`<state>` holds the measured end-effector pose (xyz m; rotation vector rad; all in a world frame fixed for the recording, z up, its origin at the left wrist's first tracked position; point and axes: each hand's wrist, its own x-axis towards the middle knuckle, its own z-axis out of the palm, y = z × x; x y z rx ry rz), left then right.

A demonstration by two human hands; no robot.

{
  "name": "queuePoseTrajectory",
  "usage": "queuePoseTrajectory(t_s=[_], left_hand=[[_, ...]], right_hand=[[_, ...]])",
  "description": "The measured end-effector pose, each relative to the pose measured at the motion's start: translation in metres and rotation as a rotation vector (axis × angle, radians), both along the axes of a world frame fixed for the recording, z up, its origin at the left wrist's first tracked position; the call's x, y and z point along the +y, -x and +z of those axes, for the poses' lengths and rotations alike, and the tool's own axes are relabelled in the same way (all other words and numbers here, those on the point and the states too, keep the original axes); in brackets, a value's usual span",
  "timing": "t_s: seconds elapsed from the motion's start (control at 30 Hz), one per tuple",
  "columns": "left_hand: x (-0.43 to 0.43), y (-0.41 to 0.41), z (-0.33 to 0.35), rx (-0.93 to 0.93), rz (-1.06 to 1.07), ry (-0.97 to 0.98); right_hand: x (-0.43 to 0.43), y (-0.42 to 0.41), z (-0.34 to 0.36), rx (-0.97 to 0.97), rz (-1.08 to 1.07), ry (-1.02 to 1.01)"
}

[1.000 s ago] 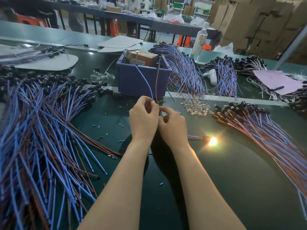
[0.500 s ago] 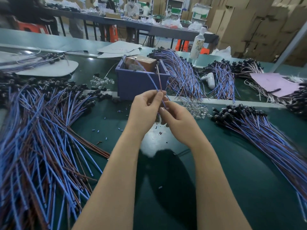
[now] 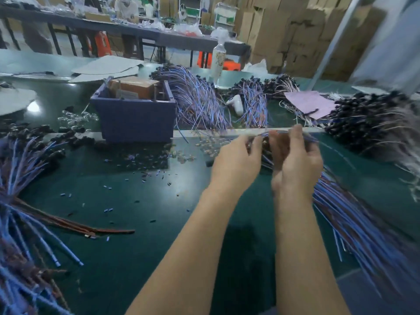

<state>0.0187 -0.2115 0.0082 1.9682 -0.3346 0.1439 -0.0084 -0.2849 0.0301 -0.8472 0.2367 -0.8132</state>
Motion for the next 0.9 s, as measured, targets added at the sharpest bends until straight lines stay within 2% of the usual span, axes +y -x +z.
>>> queuePoseTrajectory(t_s=[0.07,0.13,0.27,0.37,0.47,0.57,0.77,0.9], left_hand=[[-0.028,-0.002,-0.003,0.139,-0.1,0.199],[-0.054,-0.004,-0.005,0.134,-0.076,0.307],[-0.094,-0.002,-0.008,-0.003,-0.036,0.177],[-0.115,0.002,-0.016,-0.037,-0.077,0.07],[-0.124,0.001,-0.027,0.006,-0.033,-0.043],[-0.128,-0.003,-0.034,0.026,0.018,-0.104],[-0.119,-0.008,-0.048,0.195,-0.033,0.009],[-0.09,-0.009,-0.047,0.238,0.035,0.231]], right_hand=[[-0.018,0.007,-0.009,-0.001,-0.037,-0.089],[-0.036,0.016,-0.022,0.036,-0.082,-0.134],[-0.066,0.03,-0.048,0.215,-0.106,-0.192],[-0.08,0.034,-0.062,0.293,-0.012,-0.333],[-0.089,0.034,-0.066,0.29,0.107,-0.526],[-0.095,0.028,-0.065,0.23,0.135,-0.653],[-0.086,0.024,-0.069,0.302,0.209,-0.598],[-0.065,0.021,-0.066,0.332,0.239,-0.459]])
